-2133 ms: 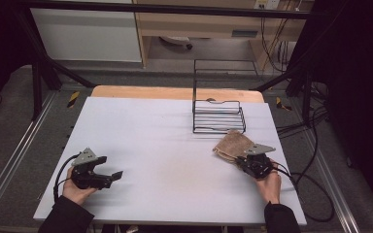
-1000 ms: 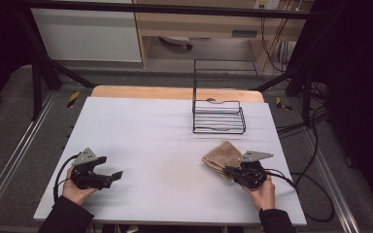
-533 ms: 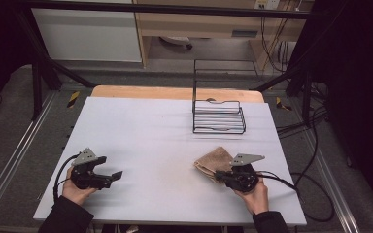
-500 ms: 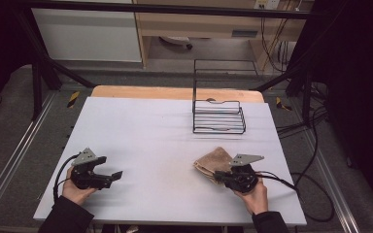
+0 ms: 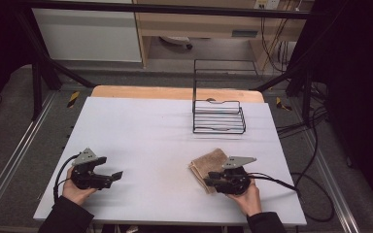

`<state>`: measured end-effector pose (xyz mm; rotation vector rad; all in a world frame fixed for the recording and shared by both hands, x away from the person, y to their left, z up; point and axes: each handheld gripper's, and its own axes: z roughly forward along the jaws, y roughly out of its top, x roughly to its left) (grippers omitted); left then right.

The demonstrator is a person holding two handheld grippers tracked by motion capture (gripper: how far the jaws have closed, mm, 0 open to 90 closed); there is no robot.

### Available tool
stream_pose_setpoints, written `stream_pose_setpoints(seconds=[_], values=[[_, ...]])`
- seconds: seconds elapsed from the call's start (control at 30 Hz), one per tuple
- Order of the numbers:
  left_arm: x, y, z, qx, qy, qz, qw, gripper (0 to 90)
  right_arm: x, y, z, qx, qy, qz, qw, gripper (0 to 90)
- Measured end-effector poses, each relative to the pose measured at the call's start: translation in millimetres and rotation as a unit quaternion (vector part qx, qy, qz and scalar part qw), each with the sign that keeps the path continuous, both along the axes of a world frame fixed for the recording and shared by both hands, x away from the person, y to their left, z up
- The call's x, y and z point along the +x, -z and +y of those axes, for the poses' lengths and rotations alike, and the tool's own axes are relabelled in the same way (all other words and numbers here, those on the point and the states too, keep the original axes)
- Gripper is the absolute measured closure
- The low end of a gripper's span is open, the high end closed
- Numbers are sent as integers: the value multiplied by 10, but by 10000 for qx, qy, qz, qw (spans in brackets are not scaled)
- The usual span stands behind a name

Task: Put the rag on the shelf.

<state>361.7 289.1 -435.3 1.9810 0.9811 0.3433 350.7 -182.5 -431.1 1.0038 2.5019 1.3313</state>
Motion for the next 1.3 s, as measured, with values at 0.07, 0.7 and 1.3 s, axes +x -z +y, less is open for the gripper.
stream_pose_setpoints(seconds=[0.07, 0.7, 1.3], values=[[1, 1, 0, 1, 0, 2, 10000, 78, 3, -41, -45, 21, 102, -118, 9999, 550], [-4, 3, -9, -8, 3, 35, 10000, 78, 134, 191, -661, -530, 1381, 367, 9883, 680], [-1, 3, -19, -26, -16, 101, 9999, 78, -89, 11, -695, -441, 1652, 688, 9829, 848]])
